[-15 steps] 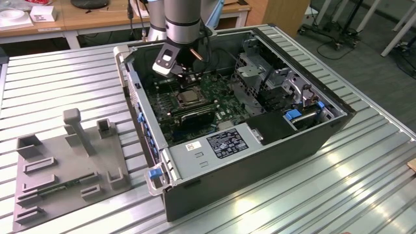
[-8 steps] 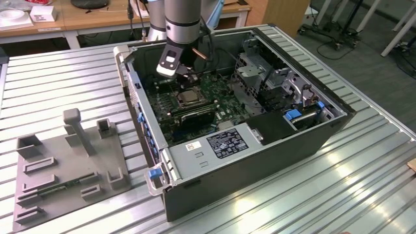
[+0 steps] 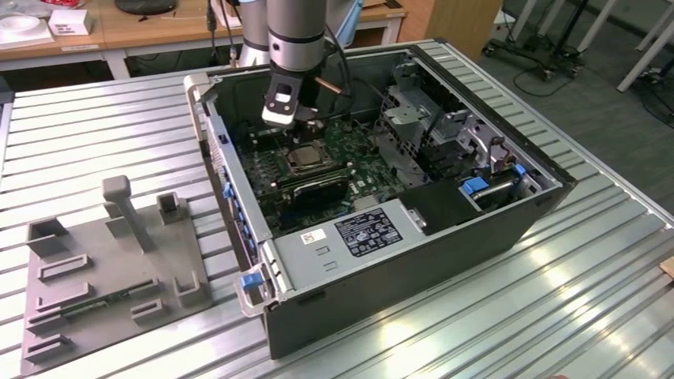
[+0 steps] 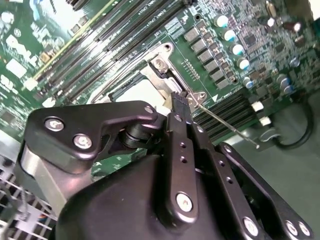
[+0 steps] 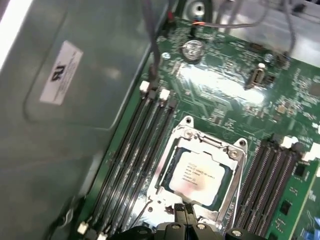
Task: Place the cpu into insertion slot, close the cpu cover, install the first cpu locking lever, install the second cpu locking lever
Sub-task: 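Close the cpu cover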
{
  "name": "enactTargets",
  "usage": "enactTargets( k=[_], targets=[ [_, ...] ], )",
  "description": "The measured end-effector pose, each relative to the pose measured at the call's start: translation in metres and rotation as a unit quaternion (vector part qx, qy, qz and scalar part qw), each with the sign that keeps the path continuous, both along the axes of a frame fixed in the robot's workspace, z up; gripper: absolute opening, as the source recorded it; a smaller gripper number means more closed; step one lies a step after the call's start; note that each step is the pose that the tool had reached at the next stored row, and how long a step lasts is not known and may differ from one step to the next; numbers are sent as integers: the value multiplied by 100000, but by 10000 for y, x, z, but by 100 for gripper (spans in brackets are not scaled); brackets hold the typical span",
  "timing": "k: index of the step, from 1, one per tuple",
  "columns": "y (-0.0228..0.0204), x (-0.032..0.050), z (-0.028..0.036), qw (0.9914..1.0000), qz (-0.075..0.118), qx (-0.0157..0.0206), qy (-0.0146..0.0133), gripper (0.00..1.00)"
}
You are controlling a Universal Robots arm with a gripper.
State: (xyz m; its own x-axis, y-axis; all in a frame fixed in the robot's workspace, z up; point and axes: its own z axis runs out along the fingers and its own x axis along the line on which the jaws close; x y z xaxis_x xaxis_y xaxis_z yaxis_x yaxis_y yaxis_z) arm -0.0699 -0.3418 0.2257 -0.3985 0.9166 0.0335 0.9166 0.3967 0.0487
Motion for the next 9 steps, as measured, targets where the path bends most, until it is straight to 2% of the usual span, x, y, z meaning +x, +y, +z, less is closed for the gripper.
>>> enactTargets(
  k=[3,5,7,9],
  targets=[
    [0,0,-1,99962,2747,-3,-1,11],
    [0,0,-2,99897,4545,-6,2,11],
    [-1,0,-3,99799,6341,-8,2,11],
    [0,0,-5,99662,8221,-6,0,11]
  ],
)
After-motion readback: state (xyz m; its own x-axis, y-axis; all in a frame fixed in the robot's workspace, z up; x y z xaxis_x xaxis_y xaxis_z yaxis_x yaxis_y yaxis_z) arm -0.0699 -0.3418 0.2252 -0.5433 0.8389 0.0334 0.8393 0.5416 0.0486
